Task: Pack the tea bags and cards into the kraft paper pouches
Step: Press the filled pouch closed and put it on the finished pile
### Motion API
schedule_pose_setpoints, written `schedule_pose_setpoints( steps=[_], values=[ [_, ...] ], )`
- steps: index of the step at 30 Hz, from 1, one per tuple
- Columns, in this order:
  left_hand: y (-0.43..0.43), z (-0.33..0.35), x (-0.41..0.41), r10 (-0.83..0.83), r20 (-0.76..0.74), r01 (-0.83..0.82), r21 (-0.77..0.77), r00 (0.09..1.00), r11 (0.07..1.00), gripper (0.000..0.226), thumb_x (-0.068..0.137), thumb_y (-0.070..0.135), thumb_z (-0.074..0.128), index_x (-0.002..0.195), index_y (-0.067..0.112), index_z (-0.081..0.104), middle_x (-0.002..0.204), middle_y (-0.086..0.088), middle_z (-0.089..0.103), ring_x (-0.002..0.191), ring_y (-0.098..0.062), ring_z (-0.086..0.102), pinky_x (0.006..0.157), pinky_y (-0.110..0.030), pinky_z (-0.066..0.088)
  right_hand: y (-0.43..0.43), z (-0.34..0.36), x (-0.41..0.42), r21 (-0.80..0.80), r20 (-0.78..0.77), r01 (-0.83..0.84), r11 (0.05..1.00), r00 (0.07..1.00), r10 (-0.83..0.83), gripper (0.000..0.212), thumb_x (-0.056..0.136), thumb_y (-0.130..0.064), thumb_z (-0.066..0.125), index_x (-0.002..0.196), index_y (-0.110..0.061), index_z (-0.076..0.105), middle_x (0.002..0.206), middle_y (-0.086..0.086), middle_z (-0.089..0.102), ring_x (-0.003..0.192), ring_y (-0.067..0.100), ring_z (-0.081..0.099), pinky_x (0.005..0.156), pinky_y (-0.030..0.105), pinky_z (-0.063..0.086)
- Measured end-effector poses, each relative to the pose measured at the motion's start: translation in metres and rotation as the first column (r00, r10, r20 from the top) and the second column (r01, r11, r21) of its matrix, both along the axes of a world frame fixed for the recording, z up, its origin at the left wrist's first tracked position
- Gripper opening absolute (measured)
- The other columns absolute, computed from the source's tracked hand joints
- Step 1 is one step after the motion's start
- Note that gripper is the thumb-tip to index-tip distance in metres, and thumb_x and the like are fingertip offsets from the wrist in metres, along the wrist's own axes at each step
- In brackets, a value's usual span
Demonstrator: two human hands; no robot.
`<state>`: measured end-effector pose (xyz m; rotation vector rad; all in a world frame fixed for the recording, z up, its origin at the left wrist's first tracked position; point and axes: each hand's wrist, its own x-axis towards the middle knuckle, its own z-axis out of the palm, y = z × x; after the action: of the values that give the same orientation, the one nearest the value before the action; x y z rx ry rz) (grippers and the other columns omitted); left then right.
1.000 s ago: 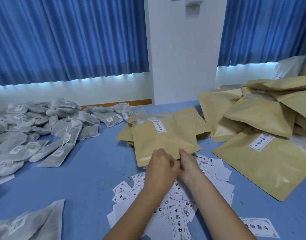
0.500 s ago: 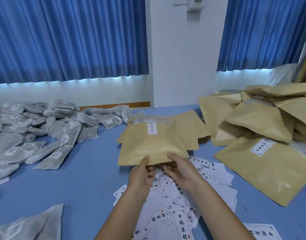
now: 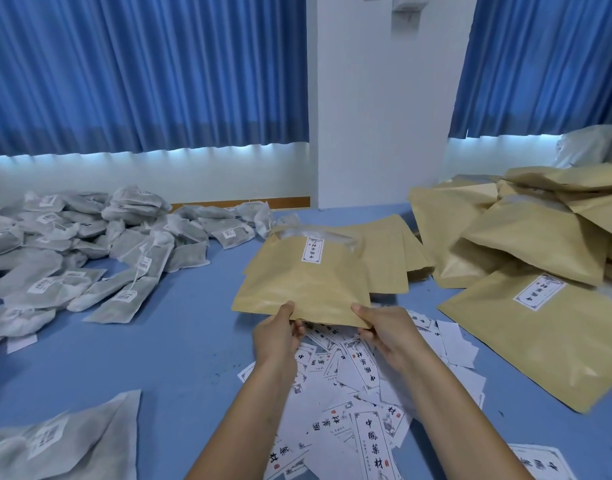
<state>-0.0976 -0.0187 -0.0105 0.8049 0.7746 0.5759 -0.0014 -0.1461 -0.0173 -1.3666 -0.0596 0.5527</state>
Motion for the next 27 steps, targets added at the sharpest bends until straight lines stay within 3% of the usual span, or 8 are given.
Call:
schedule_pose_setpoints(
  steps=[6, 11, 16, 19, 23, 27],
  values=[
    [-0.005, 0.001, 0.000, 0.024, -0.014, -0.024, 0.009, 1.000, 1.000, 0.022, 0.090, 0.013, 0.063, 0.072, 0.005, 0.053, 0.062, -0.007, 0.052, 0.048, -0.014, 0.046, 0.048, -0.016, 0.049, 0.000, 0.000, -0.003, 0.116, -0.070, -0.048, 0.992, 0.996, 0.057, 0.018, 0.082, -0.007, 0.072, 0.088, 0.008, 0.064, 0.073, 0.012, 0.064, 0.048, 0.013, 0.050, 0.045, 0.015, 0.045],
    [-0.010, -0.001, 0.001, 0.019, -0.029, -0.017, 0.054, 0.999, 0.998, 0.024, 0.090, 0.015, 0.062, 0.070, 0.006, 0.053, 0.059, -0.005, 0.052, 0.043, -0.011, 0.047, 0.049, -0.016, 0.049, 0.003, -0.003, -0.004, 0.103, -0.042, 0.010, 0.995, 0.999, -0.006, 0.009, 0.081, -0.002, 0.072, 0.084, 0.003, 0.065, 0.075, 0.010, 0.062, 0.047, 0.011, 0.046, 0.044, 0.014, 0.042],
    [-0.015, -0.003, 0.002, 0.010, -0.015, -0.010, 0.034, 1.000, 0.999, 0.021, 0.090, 0.015, 0.063, 0.072, 0.006, 0.054, 0.059, -0.003, 0.052, 0.048, -0.012, 0.047, 0.055, -0.019, 0.050, 0.004, -0.001, -0.008, 0.223, -0.182, 0.057, 0.973, 0.983, -0.016, 0.021, 0.078, -0.006, 0.076, 0.095, 0.002, 0.065, 0.076, 0.008, 0.064, 0.053, 0.011, 0.055, 0.046, 0.015, 0.047],
    [-0.022, -0.004, 0.003, -0.010, 0.008, 0.010, 0.036, 1.000, 0.999, 0.022, 0.090, 0.014, 0.062, 0.071, 0.008, 0.056, 0.055, -0.001, 0.051, 0.046, -0.011, 0.046, 0.059, -0.022, 0.046, 0.007, -0.001, -0.012, 0.279, -0.225, 0.099, 0.955, 0.974, -0.035, 0.021, 0.078, -0.002, 0.075, 0.096, 0.001, 0.063, 0.079, 0.007, 0.064, 0.045, 0.006, 0.056, 0.043, 0.013, 0.044],
    [-0.025, -0.003, 0.004, -0.010, 0.038, 0.009, 0.022, 0.999, 1.000, 0.020, 0.090, 0.013, 0.062, 0.072, 0.008, 0.057, 0.055, 0.000, 0.050, 0.047, -0.010, 0.046, 0.060, -0.021, 0.047, 0.007, -0.001, -0.010, 0.227, -0.170, 0.124, 0.966, 0.982, -0.086, 0.014, 0.079, 0.000, 0.073, 0.088, -0.001, 0.062, 0.079, 0.006, 0.063, 0.041, 0.004, 0.052, 0.041, 0.012, 0.041],
    [-0.028, -0.006, 0.006, -0.009, 0.045, 0.008, 0.030, 0.999, 1.000, 0.020, 0.090, 0.015, 0.063, 0.072, 0.009, 0.057, 0.049, 0.005, 0.051, 0.043, -0.008, 0.046, 0.061, -0.021, 0.047, 0.009, -0.002, -0.013, 0.354, -0.250, 0.153, 0.923, 0.966, -0.064, 0.016, 0.079, -0.004, 0.074, 0.092, -0.006, 0.064, 0.087, 0.004, 0.066, 0.065, 0.009, 0.059, 0.045, 0.013, 0.045]
  ],
)
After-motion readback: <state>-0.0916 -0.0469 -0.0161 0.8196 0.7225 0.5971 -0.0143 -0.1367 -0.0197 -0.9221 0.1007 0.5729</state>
